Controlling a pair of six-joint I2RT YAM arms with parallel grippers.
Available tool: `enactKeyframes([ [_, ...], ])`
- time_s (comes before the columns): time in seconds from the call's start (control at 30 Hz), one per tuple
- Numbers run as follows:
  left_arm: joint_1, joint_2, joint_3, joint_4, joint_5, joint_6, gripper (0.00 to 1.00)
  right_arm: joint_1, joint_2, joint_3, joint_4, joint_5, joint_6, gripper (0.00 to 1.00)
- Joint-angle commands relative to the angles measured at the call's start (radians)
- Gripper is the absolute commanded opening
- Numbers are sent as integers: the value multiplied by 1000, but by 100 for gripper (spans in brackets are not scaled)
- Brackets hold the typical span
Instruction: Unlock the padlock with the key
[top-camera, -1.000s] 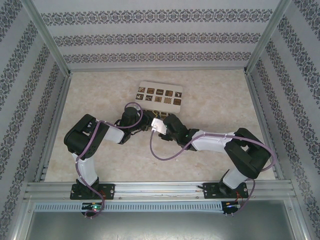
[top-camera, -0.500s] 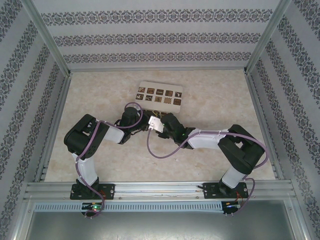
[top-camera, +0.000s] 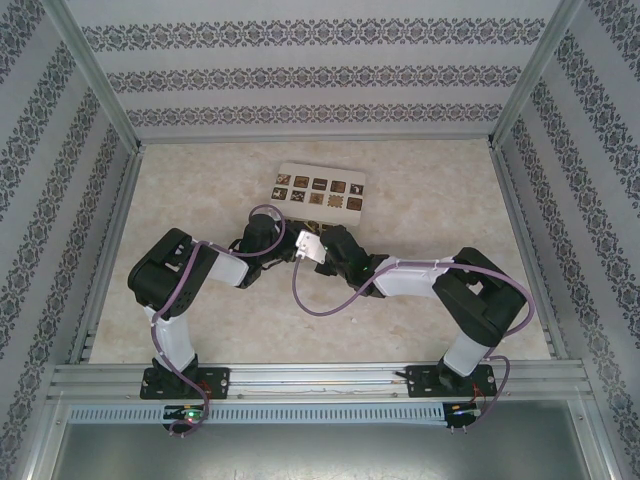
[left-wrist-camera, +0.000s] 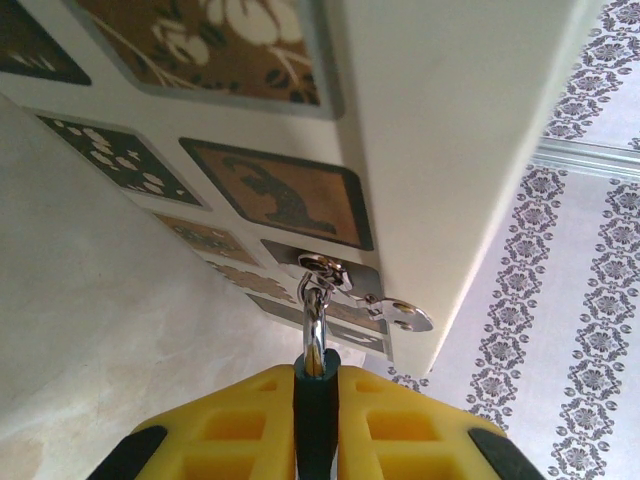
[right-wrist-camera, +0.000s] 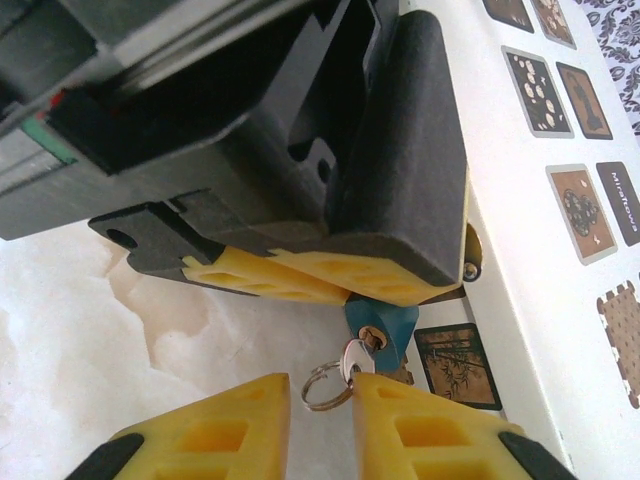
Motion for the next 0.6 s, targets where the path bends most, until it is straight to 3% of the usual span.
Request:
enactKeyframes([
  [0.0,-12,-6,26,61,29,-9,14,5,19,27,21,11,23,24],
  [0.33,-11,-1,27,69,30,-14,14,6,42,45,35,7,39,23],
  [0.57,-13,1,28,72,32,-17,14,6,53,50,50,13,53,14],
])
